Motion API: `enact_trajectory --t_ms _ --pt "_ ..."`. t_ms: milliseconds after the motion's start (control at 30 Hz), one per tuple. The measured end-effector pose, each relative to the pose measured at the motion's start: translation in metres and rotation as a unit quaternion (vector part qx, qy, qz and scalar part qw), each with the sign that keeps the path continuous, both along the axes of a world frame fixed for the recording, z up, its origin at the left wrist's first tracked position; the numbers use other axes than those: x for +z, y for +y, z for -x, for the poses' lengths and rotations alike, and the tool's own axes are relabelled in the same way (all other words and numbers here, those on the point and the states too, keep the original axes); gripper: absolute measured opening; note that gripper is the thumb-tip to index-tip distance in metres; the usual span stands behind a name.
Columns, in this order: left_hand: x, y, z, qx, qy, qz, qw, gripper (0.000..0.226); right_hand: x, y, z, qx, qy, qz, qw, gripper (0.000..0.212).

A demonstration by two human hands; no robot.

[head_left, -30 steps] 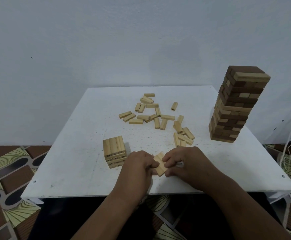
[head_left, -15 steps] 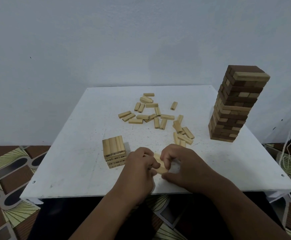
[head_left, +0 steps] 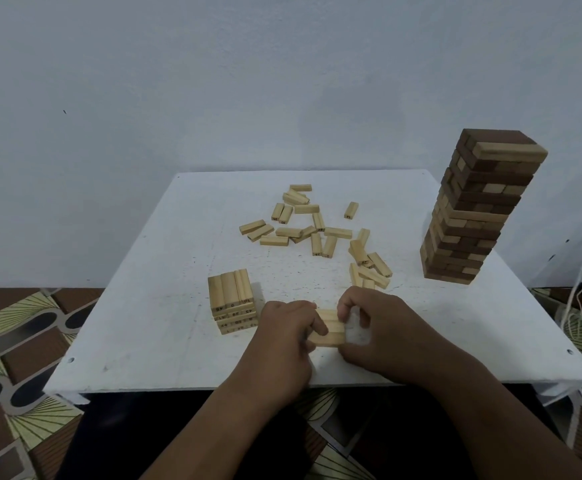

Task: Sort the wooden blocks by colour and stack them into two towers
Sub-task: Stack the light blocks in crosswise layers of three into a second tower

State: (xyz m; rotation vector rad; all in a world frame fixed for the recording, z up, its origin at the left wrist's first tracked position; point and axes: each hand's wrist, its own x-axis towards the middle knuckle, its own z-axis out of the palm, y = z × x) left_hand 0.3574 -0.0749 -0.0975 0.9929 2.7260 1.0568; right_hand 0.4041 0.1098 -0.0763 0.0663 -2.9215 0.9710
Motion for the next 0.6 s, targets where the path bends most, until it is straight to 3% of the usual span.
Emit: enact_trajectory --t_ms 100,233,433,600 --pt "0.007 0.0 -0.004 0.022 -0.043 -0.054 0.997 0.043 0.0 0.002 -0.003 -0.013 0.019 0.04 0.999 0.033" --pt "0.025 -0.005 -0.007 0.042 -0.02 -0.152 0.987 0.048 0.015 0.002 -0.006 -0.024 0.095 0.128 0.987 0.04" --pt "0.058 -0.022 -0.003 0.049 -0.028 -0.314 0.948 0.056 0.047 -0.02 0.003 -0.001 0.159 0.279 0.947 0.049" --pt "0.064 -0.054 0.014 0.071 -0.067 -0.358 0.929 0.051 0.054 -0.053 0.029 0.016 0.149 0.305 0.941 0.051"
